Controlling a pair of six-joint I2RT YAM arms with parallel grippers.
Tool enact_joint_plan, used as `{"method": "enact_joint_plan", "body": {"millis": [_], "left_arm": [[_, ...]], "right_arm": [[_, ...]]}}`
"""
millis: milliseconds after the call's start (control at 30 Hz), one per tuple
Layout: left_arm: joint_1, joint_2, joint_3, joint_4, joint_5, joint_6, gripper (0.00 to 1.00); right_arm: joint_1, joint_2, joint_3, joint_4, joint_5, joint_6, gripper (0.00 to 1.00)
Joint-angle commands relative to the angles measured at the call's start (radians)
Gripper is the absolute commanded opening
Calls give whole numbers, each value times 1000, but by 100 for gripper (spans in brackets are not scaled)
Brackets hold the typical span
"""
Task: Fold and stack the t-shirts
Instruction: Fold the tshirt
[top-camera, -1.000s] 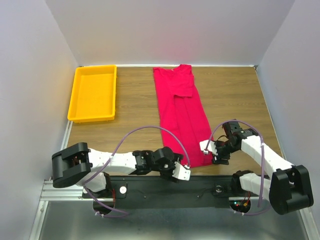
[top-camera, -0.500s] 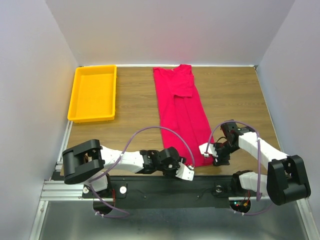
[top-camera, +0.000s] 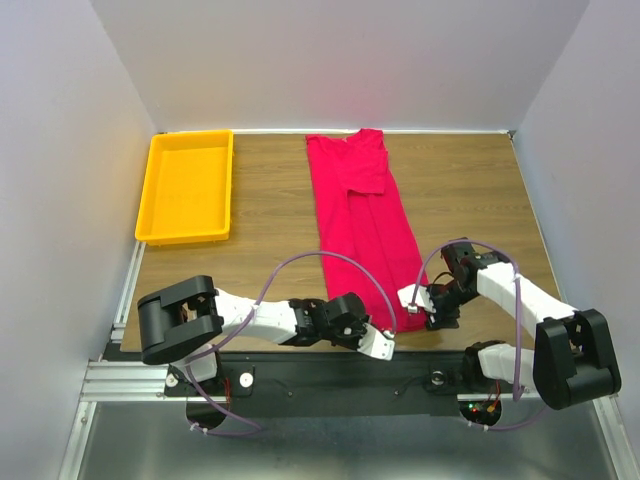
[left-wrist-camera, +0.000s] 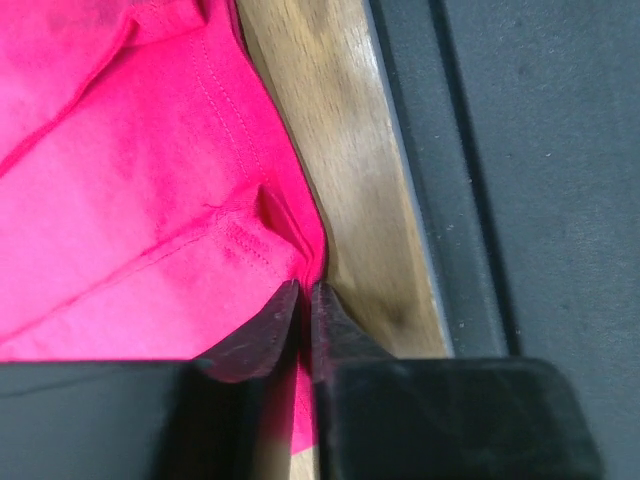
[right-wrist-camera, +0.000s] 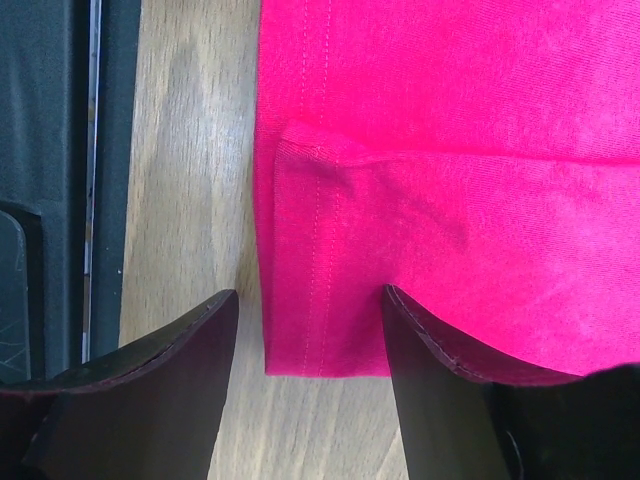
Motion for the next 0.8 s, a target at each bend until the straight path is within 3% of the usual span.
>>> {"method": "enact_joint_plan", "body": {"millis": [0, 100, 400, 767], "left_arm": [[-3, 4, 22, -7, -11, 11, 10], [-5, -2, 19, -7, -19, 11, 0], [-3, -71, -13, 9, -36, -9, 0], [-3, -92, -25, 40, -42, -28, 0]], "right_arm": [[-9, 1, 40, -19, -23, -8, 65], [-7, 9, 40, -17, -35, -5, 65], [-7, 62, 9, -13, -12, -60, 62], [-7, 61, -32, 68, 17, -10, 33]]}}
